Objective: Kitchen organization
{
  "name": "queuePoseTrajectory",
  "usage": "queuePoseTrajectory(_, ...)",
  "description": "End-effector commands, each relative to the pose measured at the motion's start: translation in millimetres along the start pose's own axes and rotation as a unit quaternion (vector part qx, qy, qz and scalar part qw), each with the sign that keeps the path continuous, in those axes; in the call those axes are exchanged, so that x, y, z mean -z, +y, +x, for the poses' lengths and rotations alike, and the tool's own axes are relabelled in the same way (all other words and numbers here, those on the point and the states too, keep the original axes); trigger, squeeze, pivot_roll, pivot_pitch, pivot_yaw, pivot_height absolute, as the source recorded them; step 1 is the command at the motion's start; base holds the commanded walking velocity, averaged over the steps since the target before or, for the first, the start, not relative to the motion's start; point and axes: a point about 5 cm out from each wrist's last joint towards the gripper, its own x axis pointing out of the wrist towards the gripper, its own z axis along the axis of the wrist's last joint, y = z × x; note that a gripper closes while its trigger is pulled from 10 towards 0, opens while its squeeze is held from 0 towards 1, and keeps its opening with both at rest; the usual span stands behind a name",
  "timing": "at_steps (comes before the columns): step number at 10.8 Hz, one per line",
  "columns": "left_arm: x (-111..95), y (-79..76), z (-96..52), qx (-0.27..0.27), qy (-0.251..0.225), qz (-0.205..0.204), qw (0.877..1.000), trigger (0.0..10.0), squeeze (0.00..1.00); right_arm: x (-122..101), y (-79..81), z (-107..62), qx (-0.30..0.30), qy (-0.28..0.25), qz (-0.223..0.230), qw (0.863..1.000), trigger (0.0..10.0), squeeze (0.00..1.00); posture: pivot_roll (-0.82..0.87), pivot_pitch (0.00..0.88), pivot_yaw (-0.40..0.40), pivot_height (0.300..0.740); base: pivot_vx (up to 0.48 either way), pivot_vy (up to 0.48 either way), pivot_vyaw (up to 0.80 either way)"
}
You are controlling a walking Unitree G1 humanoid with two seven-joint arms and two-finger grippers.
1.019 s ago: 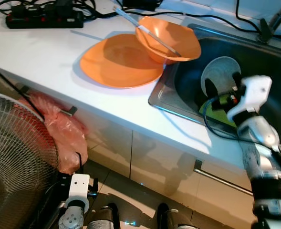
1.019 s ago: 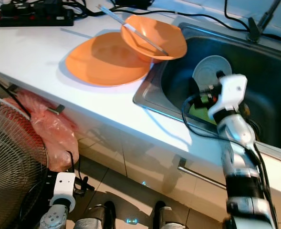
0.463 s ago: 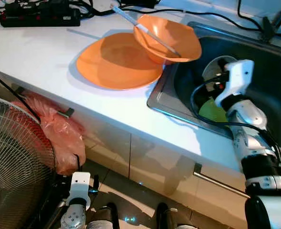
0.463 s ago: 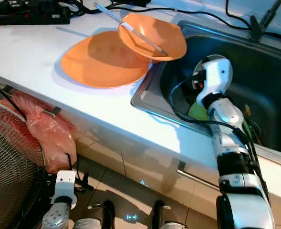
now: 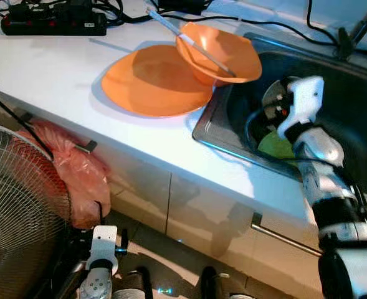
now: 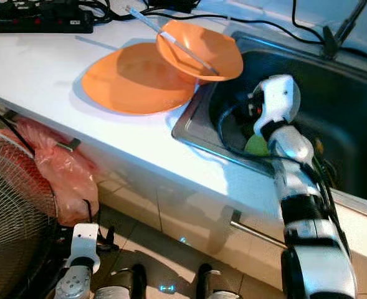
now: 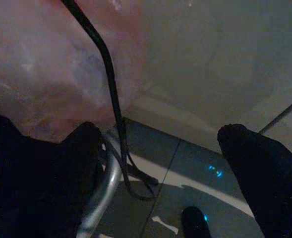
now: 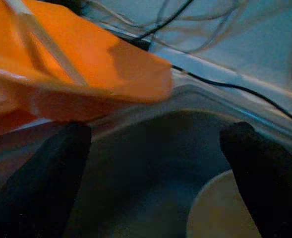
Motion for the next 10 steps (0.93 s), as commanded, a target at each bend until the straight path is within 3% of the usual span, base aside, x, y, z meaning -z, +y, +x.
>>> queuePoseTrajectory(1,7,-2.5,-4.1,-0.002,0.010,0.002,1.000,10.0,0.00,3,-7.3,-1.3,0.022,0.007,-0.006,1.000,10.0,0.00,0.05,0.177,-0.067,0.740,0.000,0.000,0.00)
queuePoseTrajectory(3,7,-3.4,-4.7,-0.002,0.009,0.003,1.000,10.0,0.00,3,-10.8,0.3,0.035,0.013,-0.024,0.999,10.0,0.00,0.05,0.172,-0.069,0.740,0.000,0.000,0.00)
queuePoseTrajectory(10,7,-5.8,-5.6,-0.001,0.004,0.016,1.000,10.0,0.00,1,5.2,11.3,0.014,0.009,-0.035,0.999,10.0,0.00,0.06,0.187,-0.078,0.740,0.000,0.000,0.00)
